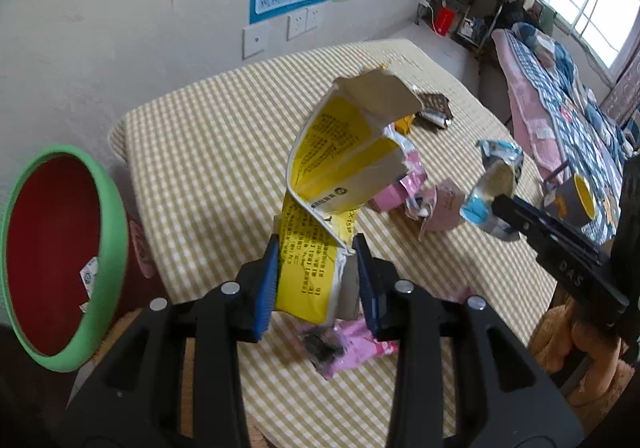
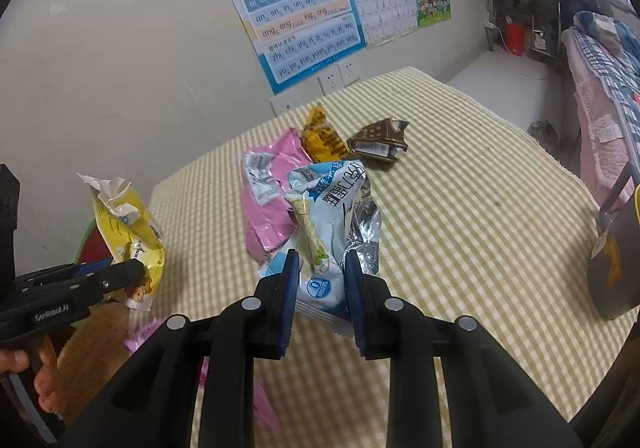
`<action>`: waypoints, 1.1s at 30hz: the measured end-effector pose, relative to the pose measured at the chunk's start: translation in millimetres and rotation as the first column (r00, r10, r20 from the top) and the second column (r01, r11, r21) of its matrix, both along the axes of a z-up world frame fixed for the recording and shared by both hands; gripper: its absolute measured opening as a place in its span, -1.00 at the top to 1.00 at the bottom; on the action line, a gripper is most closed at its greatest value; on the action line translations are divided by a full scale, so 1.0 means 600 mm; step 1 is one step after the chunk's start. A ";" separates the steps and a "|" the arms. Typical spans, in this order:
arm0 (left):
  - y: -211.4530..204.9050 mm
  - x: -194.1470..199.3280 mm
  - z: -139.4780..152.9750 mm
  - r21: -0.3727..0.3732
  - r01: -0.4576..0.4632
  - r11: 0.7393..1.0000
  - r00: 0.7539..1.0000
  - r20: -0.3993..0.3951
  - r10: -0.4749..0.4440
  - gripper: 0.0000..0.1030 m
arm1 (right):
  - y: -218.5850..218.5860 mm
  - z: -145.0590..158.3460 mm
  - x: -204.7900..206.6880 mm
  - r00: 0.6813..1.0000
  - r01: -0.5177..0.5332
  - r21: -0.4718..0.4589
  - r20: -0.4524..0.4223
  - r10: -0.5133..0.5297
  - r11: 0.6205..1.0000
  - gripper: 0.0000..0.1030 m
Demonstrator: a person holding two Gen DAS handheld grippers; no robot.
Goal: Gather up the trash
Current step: 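Grasp the yellow paper wrapper with the left gripper while the right gripper holds the white-and-blue wrapper, then carry the yellow wrapper over the bin with the left gripper while the right gripper carries its wrapper there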
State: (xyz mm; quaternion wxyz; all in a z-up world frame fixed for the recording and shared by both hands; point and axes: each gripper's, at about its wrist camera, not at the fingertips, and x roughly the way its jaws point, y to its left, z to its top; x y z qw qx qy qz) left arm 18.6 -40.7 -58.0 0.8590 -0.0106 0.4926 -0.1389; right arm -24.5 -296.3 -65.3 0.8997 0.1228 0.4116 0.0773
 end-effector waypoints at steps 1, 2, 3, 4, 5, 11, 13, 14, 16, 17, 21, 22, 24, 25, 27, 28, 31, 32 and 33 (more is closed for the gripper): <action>0.003 0.000 0.002 -0.003 -0.004 1.000 1.000 0.000 0.004 0.33 | -0.001 0.001 0.000 1.000 0.001 0.004 0.002 -0.001 1.000 0.55; 0.006 0.001 0.003 -0.007 -0.010 1.000 1.000 -0.002 0.010 0.33 | -0.002 0.001 0.000 1.000 0.003 0.005 0.003 -0.003 1.000 0.55; 0.009 0.001 0.003 -0.011 -0.015 1.000 1.000 -0.006 0.015 0.33 | -0.003 0.000 0.001 1.000 0.006 0.006 0.001 -0.006 1.000 0.55; 0.008 0.000 0.003 -0.010 -0.014 1.000 1.000 -0.004 0.014 0.33 | -0.005 0.000 0.002 1.000 0.010 0.009 -0.002 -0.010 1.000 0.55; 0.007 -0.001 0.004 -0.005 -0.012 1.000 1.000 -0.001 0.012 0.33 | -0.008 -0.001 0.003 1.000 0.015 0.016 -0.006 -0.015 1.000 0.55; 0.004 -0.004 0.014 0.006 -0.013 1.000 1.000 0.021 0.013 0.33 | -0.015 0.004 0.000 1.000 0.019 0.031 0.000 -0.019 0.999 0.55; 0.006 -0.005 0.020 0.006 -0.017 1.000 0.999 0.027 0.017 0.33 | -0.016 0.005 -0.001 1.000 0.021 0.034 0.003 -0.021 0.999 0.55; 0.008 -0.006 0.022 0.005 -0.017 1.000 0.999 0.029 0.017 0.33 | -0.018 0.006 -0.002 1.000 0.023 0.039 0.004 -0.024 0.999 0.55; 0.010 -0.010 0.027 0.006 -0.015 1.000 0.999 0.038 0.015 0.33 | -0.025 0.007 -0.007 1.000 0.028 0.049 0.002 -0.028 0.998 0.55; 0.012 -0.011 0.029 0.006 -0.015 1.000 0.999 0.041 0.014 0.33 | -0.028 0.008 -0.010 1.000 0.031 0.054 0.000 -0.031 0.998 0.55; 0.016 -0.017 0.036 0.008 -0.008 1.000 0.999 0.054 0.008 0.33 | -0.030 0.024 -0.021 0.999 0.040 0.082 0.014 -0.041 0.996 0.55; 0.017 -0.018 0.038 0.008 -0.008 1.000 0.998 0.058 0.008 0.33 | -0.029 0.027 -0.022 0.999 0.040 0.087 0.017 -0.042 0.995 0.55; 0.021 -0.020 0.041 0.000 -0.011 1.000 0.998 0.064 0.011 0.33 | -0.023 0.037 -0.026 0.999 0.038 0.096 0.024 -0.041 0.995 0.55; 0.024 -0.021 0.043 -0.006 -0.012 1.000 0.998 0.067 0.013 0.33 | -0.021 0.041 -0.027 0.999 0.038 0.097 0.027 -0.041 0.995 0.55; 0.029 -0.023 0.046 -0.008 -0.015 1.000 0.997 0.076 0.016 0.33 | -0.015 0.048 -0.030 0.999 0.035 0.101 0.034 -0.039 0.994 0.55; 0.031 -0.023 0.047 -0.007 -0.017 1.000 0.996 0.082 0.017 0.33 | -0.012 0.052 -0.032 0.999 0.033 0.103 0.036 -0.037 0.994 0.55; 0.041 -0.026 0.049 -0.013 -0.025 1.000 0.995 0.093 0.026 0.33 | -0.001 0.062 -0.040 0.999 0.026 0.112 0.042 -0.030 0.993 0.55; 0.045 -0.027 0.050 -0.020 -0.031 0.999 0.995 0.097 0.033 0.33 | 0.004 0.066 -0.042 0.999 0.022 0.112 0.044 -0.027 0.993 0.55; 0.048 -0.027 0.051 -0.027 -0.034 0.999 0.994 0.099 0.037 0.33 | 0.010 0.069 -0.044 0.999 0.019 0.110 0.046 -0.024 0.994 0.55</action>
